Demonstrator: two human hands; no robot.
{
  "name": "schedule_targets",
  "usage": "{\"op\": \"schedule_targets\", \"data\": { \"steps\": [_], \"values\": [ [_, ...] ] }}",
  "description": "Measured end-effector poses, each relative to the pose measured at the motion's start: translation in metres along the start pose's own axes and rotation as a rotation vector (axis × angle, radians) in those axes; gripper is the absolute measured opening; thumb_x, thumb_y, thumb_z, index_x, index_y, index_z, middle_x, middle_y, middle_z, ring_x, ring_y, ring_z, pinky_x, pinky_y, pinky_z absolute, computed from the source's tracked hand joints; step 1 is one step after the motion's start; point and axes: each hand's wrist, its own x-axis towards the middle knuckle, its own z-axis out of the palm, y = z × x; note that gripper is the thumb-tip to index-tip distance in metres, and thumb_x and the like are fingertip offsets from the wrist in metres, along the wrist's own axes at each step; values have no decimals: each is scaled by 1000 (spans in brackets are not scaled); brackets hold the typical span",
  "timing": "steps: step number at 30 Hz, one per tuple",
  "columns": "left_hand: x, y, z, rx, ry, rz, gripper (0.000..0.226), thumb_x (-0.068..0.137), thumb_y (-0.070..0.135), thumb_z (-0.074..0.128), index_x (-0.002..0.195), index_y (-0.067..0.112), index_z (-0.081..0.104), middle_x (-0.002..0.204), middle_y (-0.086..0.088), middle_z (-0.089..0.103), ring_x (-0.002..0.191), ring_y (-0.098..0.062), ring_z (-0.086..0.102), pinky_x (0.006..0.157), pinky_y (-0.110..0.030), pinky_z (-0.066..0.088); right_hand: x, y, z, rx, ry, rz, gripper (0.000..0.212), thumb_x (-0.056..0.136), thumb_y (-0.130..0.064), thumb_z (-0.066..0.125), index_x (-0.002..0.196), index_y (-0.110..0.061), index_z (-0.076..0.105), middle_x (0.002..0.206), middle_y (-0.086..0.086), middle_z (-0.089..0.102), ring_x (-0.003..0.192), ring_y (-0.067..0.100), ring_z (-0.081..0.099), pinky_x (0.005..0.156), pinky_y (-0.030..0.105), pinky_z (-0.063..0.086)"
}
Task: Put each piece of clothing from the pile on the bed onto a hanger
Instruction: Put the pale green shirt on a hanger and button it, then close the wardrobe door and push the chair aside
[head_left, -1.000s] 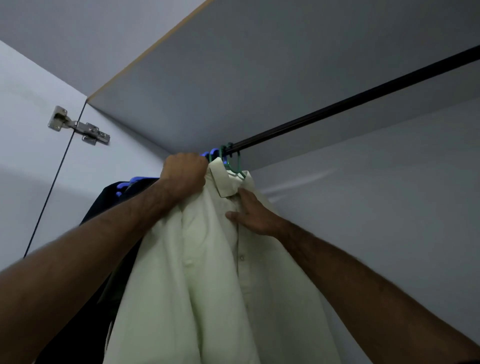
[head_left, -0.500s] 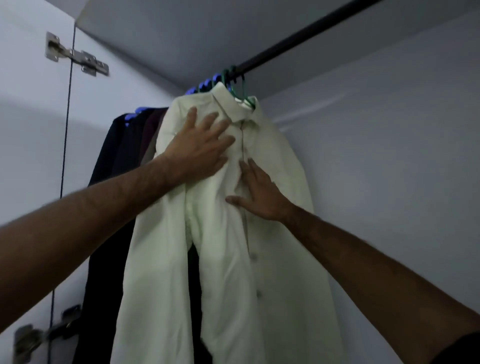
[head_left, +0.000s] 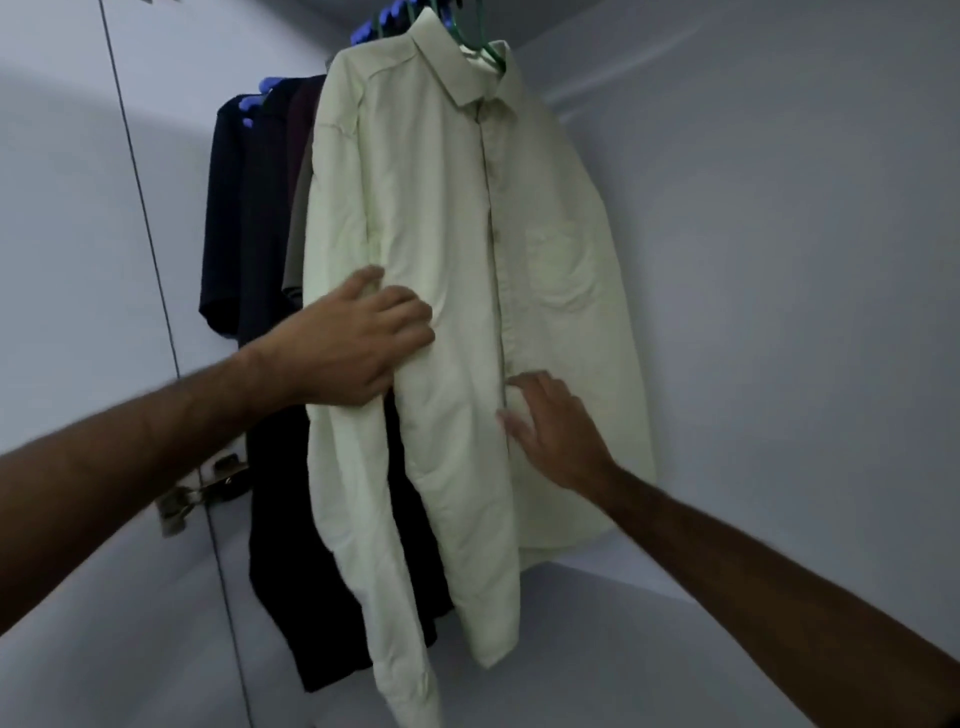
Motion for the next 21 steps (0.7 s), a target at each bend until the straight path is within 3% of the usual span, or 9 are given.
{"op": "schedule_targets", "data": {
  "steps": [3, 5, 7, 8, 11, 16, 21],
  "values": [
    [-24, -19, -7, 67, -56, -19, 54, 83, 36, 51, 135, 20, 51, 142, -7, 48, 135, -28, 44, 113, -58, 25, -46, -62, 13, -14, -185, -79, 85, 86, -74, 43, 153, -23, 30, 128, -2, 56, 109, 18, 55, 90, 40, 45],
    [-37, -19, -12, 141, -142, -16, 55, 87, 40, 50, 140, 23, 48, 143, -5, 48, 136, -27, 42, 113, -59, 25, -66, -84, 30, -46, -314, -51, 83, 92, -55, 52, 160, -21, 16, 123, 4, 61, 101, 22, 60, 84, 40, 50],
    [-47, -7, -15, 179, -231, 6, 50, 94, 43, 41, 141, 24, 45, 141, -3, 48, 134, -25, 42, 115, -60, 21, -76, -99, 42, 12, -393, 11, 66, 97, -23, 50, 158, -19, 25, 112, 10, 65, 95, 28, 63, 80, 40, 51],
    [-53, 2, -17, 172, -261, 12, 47, 96, 43, 36, 138, 24, 46, 138, -2, 49, 132, -24, 44, 116, -61, 18, -80, -108, 43, 0, -449, 31, 60, 97, -17, 48, 155, -19, 32, 116, 11, 64, 101, 29, 62, 84, 41, 49],
    [-83, 33, -19, 47, -245, -12, 45, 98, 40, 30, 131, 23, 55, 136, -2, 52, 129, -23, 47, 118, -61, 14, -90, -136, 34, -125, -613, 17, 55, 96, -24, 53, 150, -20, 40, 134, 8, 53, 119, 30, 51, 96, 44, 40],
    [-158, 76, -18, -170, -3, -131, 40, 90, 38, 58, 124, 17, 65, 137, -9, 57, 129, -29, 52, 113, -62, 29, -117, -187, 3, -225, -514, 61, 55, 92, -25, 59, 145, -19, 45, 144, 5, 44, 124, 31, 48, 98, 44, 41],
    [-248, 112, -46, -326, 47, -435, 48, 95, 36, 41, 136, 15, 56, 151, -9, 45, 139, -30, 42, 113, -60, 27, -145, -248, -39, -270, -408, 12, 65, 95, -37, 60, 152, -18, 37, 160, 6, 31, 140, 30, 38, 108, 45, 36]
  ]
}}
